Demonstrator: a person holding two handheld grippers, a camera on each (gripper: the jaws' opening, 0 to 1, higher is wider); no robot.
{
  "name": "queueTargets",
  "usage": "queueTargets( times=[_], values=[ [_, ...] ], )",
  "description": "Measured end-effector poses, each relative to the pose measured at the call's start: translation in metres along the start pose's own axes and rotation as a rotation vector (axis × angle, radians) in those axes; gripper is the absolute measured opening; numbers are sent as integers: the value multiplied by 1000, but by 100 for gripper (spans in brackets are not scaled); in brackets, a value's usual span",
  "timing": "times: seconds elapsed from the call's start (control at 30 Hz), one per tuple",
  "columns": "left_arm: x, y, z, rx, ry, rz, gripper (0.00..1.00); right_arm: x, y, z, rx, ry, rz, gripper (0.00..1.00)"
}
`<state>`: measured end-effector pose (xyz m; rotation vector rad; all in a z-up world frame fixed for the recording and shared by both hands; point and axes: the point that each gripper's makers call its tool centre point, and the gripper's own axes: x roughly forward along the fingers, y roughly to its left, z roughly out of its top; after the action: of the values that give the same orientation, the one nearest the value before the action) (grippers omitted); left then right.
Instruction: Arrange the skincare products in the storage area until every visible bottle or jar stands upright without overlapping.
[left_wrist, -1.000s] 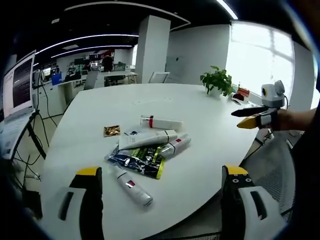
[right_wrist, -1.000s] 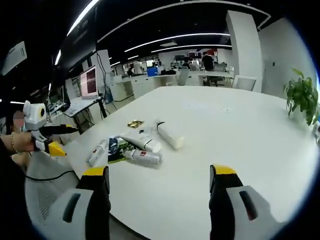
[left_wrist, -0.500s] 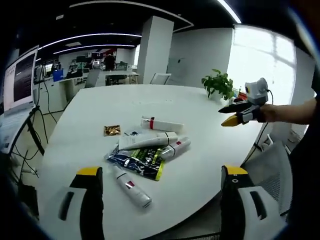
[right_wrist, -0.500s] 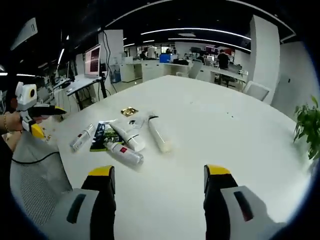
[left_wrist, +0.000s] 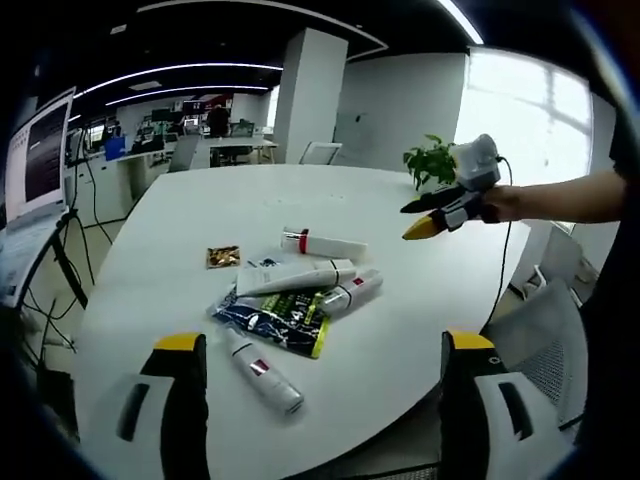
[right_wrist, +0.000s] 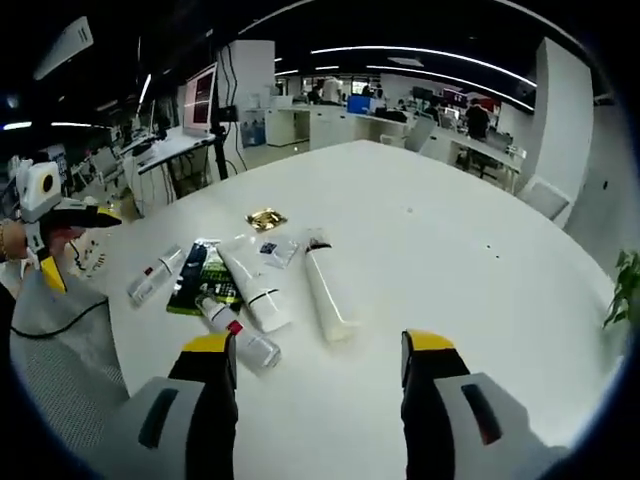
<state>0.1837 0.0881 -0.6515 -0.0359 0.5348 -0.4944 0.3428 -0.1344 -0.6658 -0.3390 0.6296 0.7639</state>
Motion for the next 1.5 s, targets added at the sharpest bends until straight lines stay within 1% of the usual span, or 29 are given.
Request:
queueTargets(
  times=[0.03,0.07,0.13,0.2,0.23,0.27,0.3,0.33,0.4,0.53,0.57,0.67,0.73,0.8,0.87,0.9,0.97,1.03,1.13,1.17,1.27,1.3,1.5],
  values=[
    [0,0,-1,-4,2,-3,90,6,0,3,-7,7,4,67],
    [0,-1,-1,-10,3,-6,90,15,-3,6,-16,25,-1,66],
    [-1,-1,-1,-20,1,-10,90,26,-5,13,-39,60,1,64],
    [-1,-1,-1,-28,-2,-10,90,41,-10,20,-52,77,2,63],
    [-1,0,-1,-31,-2,-9,90,50,-10,19,-56,100,9,62],
    [-2,-1,-1,-33,-3,-8,90,54,-11,20,-57,107,10,63],
    [-2,0,-1,-36,-5,-5,90,67,-20,19,-67,143,8,62],
    [-3,1,-1,-39,-8,-2,90,70,-22,18,-69,157,9,61],
    [-3,1,-1,-45,-10,2,90,86,-24,14,-71,200,24,60],
    [-4,1,0,-48,-15,8,89,108,-27,17,-98,227,39,57],
    [-4,1,0,-47,-16,9,89,111,-22,20,-113,242,51,56],
    [-5,2,0,-45,-15,15,89,125,-27,11,-120,279,58,55],
    [-5,2,0,-47,-15,16,89,131,-24,10,-113,291,61,55],
    [-5,2,-1,-51,-14,17,88,139,-26,9,-104,300,64,53],
    [-5,3,-1,-54,-15,23,88,140,-24,9,-114,318,60,52],
    [-5,4,0,-56,-16,23,88,147,-23,9,-119,324,70,52],
    [-5,5,1,-62,-23,29,88,153,-23,8,-120,337,76,53],
    [-6,7,1,-64,-27,40,88,155,-22,8,-134,345,89,51],
    [-7,8,2,-73,-32,50,88,157,-19,9,-143,350,94,48],
    [-7,9,2,-74,-32,52,87,160,-17,9,-145,353,99,47],
    [-7,10,1,-72,-30,55,87,162,-14,8,-153,360,105,44],
    [-7,9,1,-70,-29,55,87,166,-13,9,-156,361,109,44],
    [-6,13,0,-72,-20,67,87,175,-7,11,-172,359,128,39]
  ],
)
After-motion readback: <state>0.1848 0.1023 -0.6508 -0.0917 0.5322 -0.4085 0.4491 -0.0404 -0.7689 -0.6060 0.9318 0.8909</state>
